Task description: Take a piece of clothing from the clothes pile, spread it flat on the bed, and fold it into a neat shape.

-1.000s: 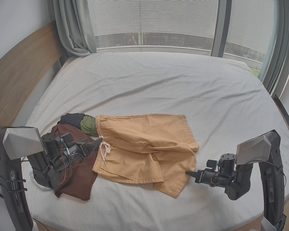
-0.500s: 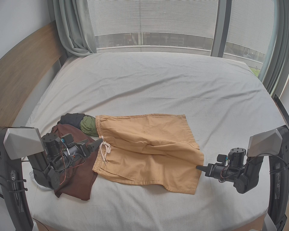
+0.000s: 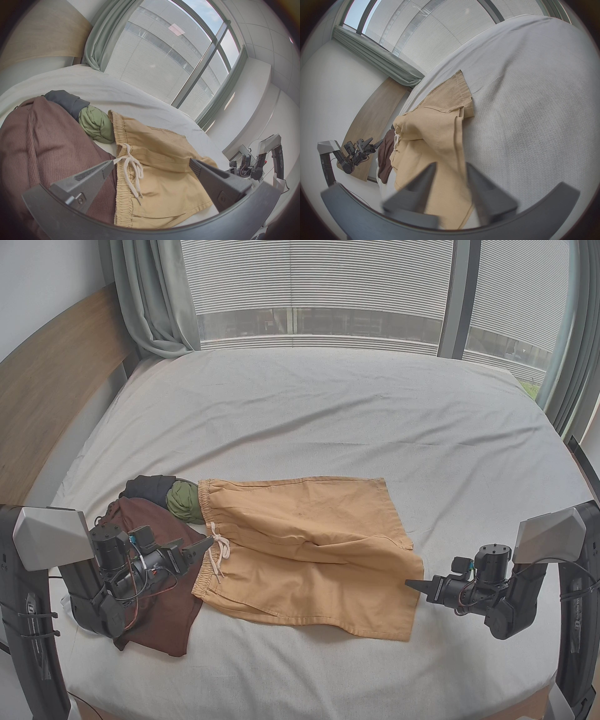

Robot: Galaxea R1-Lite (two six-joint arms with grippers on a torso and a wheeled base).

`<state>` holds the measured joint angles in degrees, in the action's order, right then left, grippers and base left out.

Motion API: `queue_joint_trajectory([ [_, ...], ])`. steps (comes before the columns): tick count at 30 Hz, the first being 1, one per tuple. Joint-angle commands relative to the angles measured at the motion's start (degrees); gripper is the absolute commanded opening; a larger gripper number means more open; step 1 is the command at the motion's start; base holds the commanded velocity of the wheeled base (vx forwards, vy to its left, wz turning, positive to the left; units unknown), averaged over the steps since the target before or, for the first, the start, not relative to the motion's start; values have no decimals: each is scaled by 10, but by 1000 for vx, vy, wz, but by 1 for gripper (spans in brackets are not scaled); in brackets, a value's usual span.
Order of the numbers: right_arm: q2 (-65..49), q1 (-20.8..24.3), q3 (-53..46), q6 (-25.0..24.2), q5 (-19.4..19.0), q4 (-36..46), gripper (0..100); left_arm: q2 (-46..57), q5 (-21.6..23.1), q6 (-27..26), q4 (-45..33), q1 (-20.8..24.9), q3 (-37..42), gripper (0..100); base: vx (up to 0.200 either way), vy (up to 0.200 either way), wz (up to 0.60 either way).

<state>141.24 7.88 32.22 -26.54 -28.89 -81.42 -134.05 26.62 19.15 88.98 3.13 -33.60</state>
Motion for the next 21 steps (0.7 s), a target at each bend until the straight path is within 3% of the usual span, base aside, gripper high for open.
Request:
queue_joint_trajectory([
  [1,-3,3,0,-1,0,-8,100,-10,1,1,1,-1,12,100,0,0,0],
  [21,-16,8,-6,0,1,-29,100,-93,-5,19,0,5,24,100,0,0,0],
])
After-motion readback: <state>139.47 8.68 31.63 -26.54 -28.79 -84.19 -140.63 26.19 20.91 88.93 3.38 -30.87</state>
